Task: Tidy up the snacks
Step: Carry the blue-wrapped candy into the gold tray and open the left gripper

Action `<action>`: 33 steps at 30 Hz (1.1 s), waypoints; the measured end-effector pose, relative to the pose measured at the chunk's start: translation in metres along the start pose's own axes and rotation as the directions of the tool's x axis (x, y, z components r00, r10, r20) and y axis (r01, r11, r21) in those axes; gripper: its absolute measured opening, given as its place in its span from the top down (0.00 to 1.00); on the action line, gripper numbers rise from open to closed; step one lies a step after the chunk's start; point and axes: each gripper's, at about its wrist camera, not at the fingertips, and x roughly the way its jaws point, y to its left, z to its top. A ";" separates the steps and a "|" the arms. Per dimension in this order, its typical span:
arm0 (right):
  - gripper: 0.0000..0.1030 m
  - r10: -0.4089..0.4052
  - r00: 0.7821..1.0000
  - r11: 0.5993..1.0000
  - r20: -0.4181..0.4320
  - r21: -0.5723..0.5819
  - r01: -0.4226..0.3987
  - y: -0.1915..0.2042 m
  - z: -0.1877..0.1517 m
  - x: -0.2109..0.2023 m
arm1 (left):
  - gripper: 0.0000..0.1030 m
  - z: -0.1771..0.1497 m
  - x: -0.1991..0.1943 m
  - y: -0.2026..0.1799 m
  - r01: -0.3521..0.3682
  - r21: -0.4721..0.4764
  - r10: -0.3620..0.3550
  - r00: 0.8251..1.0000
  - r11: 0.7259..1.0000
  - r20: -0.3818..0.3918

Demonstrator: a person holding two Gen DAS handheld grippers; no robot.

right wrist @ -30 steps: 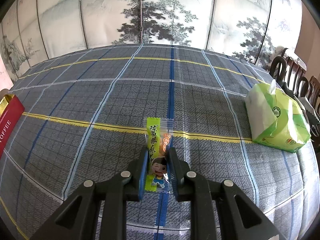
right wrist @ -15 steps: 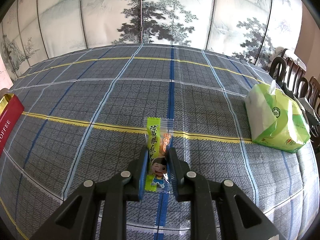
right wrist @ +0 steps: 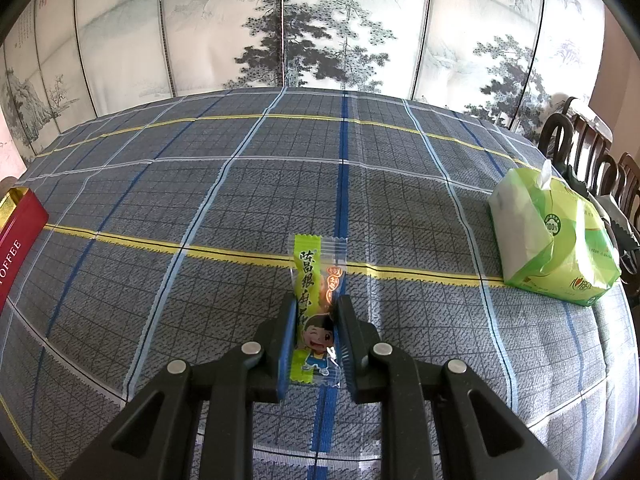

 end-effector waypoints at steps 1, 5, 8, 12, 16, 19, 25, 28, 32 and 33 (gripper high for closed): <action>0.80 -0.001 1.000 1.000 0.000 -0.001 0.001 0.000 0.000 0.000 | 0.76 0.000 0.002 0.001 0.000 -0.001 0.000 1.000 1.000 -0.003; 0.80 0.000 1.000 1.000 0.000 0.000 0.000 0.000 0.000 0.000 | 0.75 -0.004 0.006 -0.004 -0.014 0.019 0.014 1.000 1.000 -0.004; 0.80 -0.001 1.000 1.000 0.000 -0.001 0.001 0.000 0.000 0.000 | 0.75 -0.008 0.010 -0.009 -0.034 0.041 0.034 0.999 0.999 -0.004; 0.80 -0.003 1.000 1.000 0.000 -0.003 0.003 -0.001 0.000 0.000 | 0.73 -0.011 0.012 -0.012 -0.033 0.054 0.033 0.999 0.998 -0.006; 0.80 -0.005 1.000 1.000 0.000 -0.005 0.005 -0.002 0.000 -0.001 | 0.71 -0.012 0.015 -0.012 -0.026 0.058 0.027 1.000 0.998 -0.012; 0.80 -0.005 1.000 1.000 0.000 -0.005 0.005 -0.001 0.000 -0.001 | 0.70 -0.013 0.017 -0.013 -0.029 0.065 0.030 0.999 0.997 -0.015; 0.80 -0.012 1.000 1.000 0.001 -0.012 0.012 -0.003 0.000 -0.002 | 0.70 -0.013 0.016 -0.014 -0.039 0.078 0.040 0.999 0.996 -0.005; 0.80 -0.013 1.000 1.000 0.001 -0.012 0.013 -0.002 0.000 -0.002 | 0.70 -0.013 0.016 -0.014 -0.049 0.078 0.049 0.999 0.996 -0.005; 0.80 -0.017 1.000 1.000 0.001 -0.017 0.017 -0.003 0.001 -0.002 | 0.68 -0.013 0.011 -0.013 -0.055 0.080 0.055 0.998 0.995 0.008; 0.80 -0.017 1.000 1.000 0.001 -0.016 0.017 -0.003 0.001 -0.002 | 0.66 -0.013 0.010 -0.013 -0.057 0.080 0.056 0.998 0.995 0.013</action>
